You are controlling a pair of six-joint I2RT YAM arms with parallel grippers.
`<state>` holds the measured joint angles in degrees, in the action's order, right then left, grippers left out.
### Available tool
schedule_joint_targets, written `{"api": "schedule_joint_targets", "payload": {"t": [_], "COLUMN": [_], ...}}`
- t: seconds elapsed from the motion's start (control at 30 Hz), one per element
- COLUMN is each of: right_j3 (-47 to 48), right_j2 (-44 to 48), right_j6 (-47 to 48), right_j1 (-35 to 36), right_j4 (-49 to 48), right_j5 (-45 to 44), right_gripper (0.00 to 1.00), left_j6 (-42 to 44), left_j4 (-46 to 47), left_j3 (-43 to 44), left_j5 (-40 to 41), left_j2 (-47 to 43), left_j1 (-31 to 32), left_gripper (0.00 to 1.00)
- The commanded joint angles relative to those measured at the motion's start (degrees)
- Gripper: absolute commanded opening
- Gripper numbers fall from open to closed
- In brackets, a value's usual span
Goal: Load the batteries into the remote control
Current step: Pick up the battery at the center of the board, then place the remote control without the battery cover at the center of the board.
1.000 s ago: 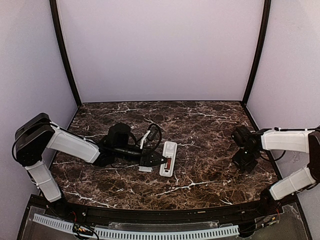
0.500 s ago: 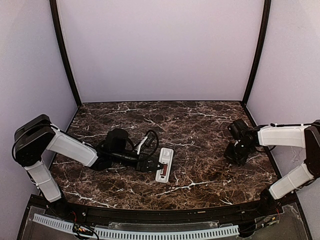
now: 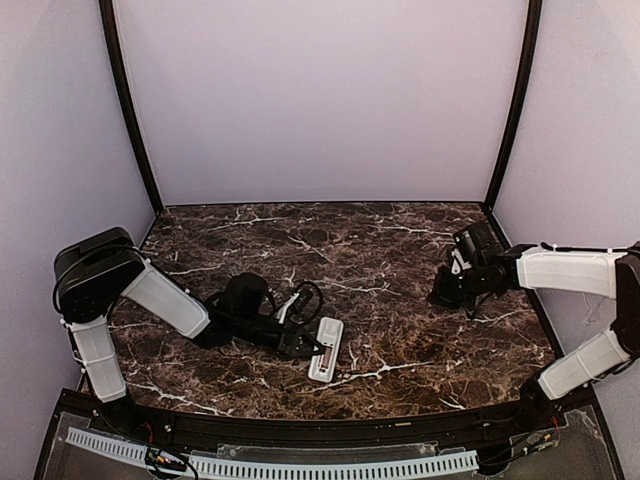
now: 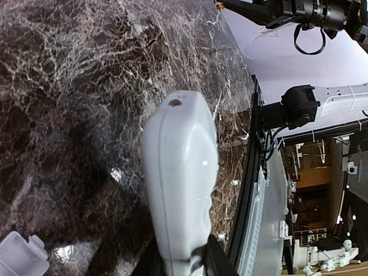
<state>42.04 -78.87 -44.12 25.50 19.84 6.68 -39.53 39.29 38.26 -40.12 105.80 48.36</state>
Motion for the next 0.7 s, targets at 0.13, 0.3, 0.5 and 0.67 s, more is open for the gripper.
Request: {"api": "schedule_joint_targets", "payload": {"t": [0.13, 0.3, 0.5, 0.67], "right_j3": [0.7, 0.3, 0.9, 0.8], "right_j2": [-0.2, -0.8, -0.8, -0.5], "right_j6": [5.9, 8.9, 11.1, 11.3], "right_j1": [1.4, 1.6, 1.6, 1.6], "right_j4": [-8.1, -12.3, -13.2, -13.8], "right_j5": [8.2, 13.9, 16.4, 17.4], "right_gripper": [0.00, 0.00, 0.00, 0.00], "left_j6": [-3.6, -1.8, 0.6, 1.6], "left_j4": [-7.3, -14.5, -23.7, -28.6], "left_j3": [3.7, 6.5, 10.0, 11.9], "left_j5": [3.6, 6.1, 8.6, 11.0], "left_j2": [1.8, 1.6, 1.5, 1.4], "left_j1": [-0.3, -0.3, -0.3, -0.3], "left_gripper": [0.07, 0.14, 0.23, 0.30]}}
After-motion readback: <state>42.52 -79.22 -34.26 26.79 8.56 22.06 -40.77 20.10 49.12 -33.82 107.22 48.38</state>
